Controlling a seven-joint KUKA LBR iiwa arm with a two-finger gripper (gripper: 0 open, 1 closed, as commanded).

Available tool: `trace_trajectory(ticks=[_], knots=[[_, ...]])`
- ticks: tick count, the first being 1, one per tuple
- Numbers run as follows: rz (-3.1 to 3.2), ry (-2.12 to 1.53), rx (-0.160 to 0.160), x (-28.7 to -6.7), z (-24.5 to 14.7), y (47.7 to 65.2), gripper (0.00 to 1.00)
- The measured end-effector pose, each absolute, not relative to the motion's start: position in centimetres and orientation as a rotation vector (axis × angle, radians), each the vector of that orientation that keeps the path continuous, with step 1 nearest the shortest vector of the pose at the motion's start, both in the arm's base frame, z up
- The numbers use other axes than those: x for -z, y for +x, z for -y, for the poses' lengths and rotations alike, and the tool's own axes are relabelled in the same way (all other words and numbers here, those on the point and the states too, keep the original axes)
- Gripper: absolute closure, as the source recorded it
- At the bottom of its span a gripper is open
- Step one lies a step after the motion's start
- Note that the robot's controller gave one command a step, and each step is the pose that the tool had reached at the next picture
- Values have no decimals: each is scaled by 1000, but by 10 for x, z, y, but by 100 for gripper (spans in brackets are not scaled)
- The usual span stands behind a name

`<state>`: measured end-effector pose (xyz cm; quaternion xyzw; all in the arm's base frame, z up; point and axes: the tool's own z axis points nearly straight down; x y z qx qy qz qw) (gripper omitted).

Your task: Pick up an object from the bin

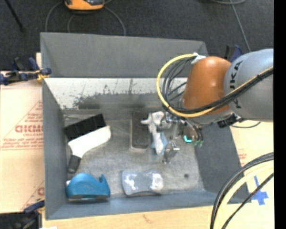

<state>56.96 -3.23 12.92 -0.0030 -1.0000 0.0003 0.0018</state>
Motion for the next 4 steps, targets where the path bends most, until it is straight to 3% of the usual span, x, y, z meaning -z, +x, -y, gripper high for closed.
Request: trace_trajectory(ticks=[1, 2, 3, 4], knots=[[3143, -8, -2, -133, 32, 571, 0], [3124, 414, -3, -108, 50, 590, 0], [3081, 648, -3, -100, 61, 595, 0], [3002, 948, -4, -107, 71, 602, 0]])
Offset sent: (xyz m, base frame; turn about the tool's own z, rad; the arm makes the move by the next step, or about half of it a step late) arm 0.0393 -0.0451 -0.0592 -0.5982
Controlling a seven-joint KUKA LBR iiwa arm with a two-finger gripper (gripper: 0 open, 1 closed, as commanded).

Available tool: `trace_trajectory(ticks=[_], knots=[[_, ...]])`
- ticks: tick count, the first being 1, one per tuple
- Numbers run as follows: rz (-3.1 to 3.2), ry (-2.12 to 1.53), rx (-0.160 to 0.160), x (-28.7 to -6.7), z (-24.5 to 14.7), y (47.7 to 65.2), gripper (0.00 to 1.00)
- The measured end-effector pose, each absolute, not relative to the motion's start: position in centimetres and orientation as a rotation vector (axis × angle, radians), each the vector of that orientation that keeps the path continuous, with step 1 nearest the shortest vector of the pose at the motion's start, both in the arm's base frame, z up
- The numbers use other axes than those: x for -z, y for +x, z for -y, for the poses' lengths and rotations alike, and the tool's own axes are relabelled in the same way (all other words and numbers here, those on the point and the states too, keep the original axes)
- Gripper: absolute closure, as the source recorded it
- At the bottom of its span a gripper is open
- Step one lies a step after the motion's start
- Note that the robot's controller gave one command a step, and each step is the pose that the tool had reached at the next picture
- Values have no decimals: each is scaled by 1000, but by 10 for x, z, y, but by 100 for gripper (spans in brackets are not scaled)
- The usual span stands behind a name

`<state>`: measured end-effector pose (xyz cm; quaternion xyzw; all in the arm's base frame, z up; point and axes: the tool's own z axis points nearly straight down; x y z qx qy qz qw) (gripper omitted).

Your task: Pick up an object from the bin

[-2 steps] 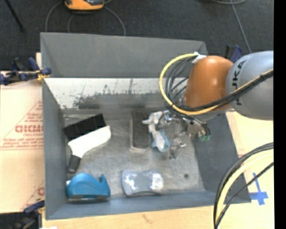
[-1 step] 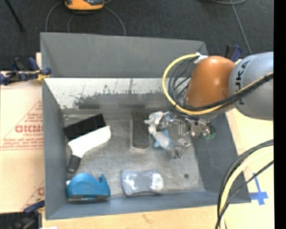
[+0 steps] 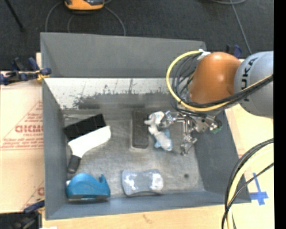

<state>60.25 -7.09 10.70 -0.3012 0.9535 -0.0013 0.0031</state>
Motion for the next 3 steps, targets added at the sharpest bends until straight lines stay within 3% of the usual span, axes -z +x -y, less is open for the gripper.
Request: trace_trajectory(ticks=[1, 2, 3], knots=[[-2841, -1312, 12, -81, 66, 615, 0], [-2657, -1635, 17, -78, 58, 628, 100], [-2658, -1634, 17, -79, 58, 628, 100]])
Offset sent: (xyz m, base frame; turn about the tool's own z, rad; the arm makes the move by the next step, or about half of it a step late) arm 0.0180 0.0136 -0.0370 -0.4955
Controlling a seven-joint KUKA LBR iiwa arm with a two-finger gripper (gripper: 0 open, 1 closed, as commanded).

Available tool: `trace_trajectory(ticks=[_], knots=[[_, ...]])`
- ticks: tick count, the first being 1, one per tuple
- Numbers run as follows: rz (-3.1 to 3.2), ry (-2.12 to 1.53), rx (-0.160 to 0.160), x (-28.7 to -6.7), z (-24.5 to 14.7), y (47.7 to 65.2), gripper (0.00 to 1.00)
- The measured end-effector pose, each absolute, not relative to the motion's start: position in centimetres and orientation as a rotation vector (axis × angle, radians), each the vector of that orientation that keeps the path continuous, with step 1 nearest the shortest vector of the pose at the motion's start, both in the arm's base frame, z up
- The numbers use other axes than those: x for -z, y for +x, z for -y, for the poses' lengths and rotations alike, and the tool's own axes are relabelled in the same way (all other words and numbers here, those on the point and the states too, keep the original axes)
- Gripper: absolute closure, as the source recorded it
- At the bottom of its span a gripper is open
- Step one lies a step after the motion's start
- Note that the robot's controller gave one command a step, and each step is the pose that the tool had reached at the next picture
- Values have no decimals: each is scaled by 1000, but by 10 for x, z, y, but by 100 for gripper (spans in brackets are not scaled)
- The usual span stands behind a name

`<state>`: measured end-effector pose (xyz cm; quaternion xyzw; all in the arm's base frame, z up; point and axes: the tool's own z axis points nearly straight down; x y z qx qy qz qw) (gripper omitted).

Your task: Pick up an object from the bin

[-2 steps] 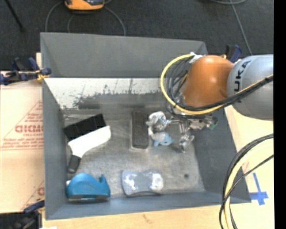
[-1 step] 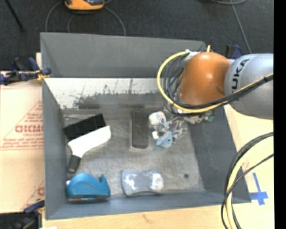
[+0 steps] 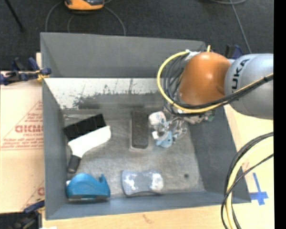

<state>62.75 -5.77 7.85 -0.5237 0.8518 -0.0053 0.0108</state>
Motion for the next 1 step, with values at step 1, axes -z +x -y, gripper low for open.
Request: trace_trajectory(ticks=[1], knots=[[-2660, -1633, 15, -80, 58, 628, 100]])
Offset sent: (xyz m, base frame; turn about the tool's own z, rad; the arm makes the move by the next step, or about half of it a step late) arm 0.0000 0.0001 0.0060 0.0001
